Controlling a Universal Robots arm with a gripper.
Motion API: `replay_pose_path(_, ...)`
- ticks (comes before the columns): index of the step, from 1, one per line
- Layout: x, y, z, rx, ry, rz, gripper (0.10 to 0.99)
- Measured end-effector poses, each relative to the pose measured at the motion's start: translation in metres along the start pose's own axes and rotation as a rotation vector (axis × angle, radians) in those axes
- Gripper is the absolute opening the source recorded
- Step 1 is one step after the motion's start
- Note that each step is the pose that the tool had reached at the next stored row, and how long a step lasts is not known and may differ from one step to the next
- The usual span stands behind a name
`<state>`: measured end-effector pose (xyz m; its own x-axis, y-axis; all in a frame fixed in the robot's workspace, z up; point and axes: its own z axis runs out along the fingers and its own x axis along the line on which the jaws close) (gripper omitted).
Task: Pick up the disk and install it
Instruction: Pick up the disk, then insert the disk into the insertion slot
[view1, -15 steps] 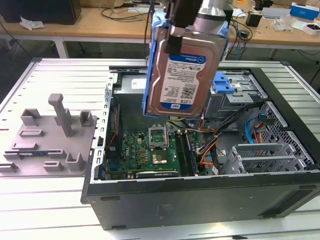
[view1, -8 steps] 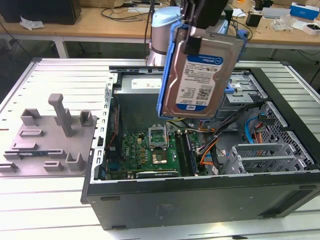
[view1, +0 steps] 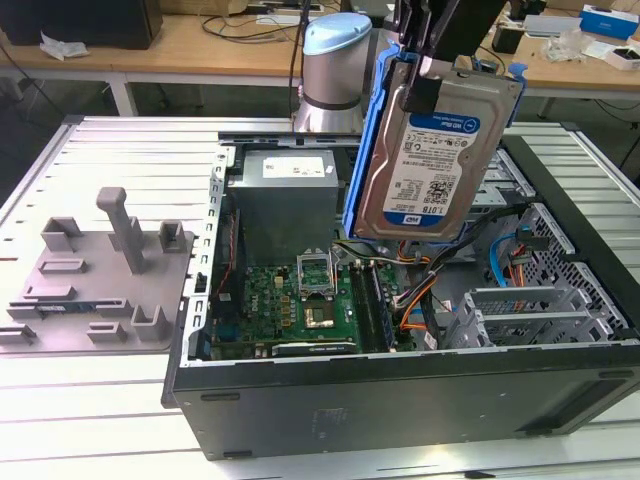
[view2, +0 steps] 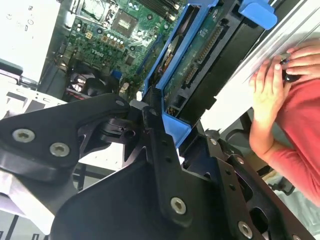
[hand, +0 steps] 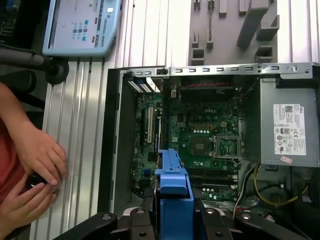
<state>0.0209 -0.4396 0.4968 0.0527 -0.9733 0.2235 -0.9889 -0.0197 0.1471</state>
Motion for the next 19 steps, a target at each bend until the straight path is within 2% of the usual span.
replay_pose_path(18, -0.0002, 0.0000, 0.0003, 0.000, 0.0043, 0.001, 0.369)
replay_pose_path(19, -0.0003, 0.0007, 0.0006, 0.021, 0.0049, 0.004, 0.369)
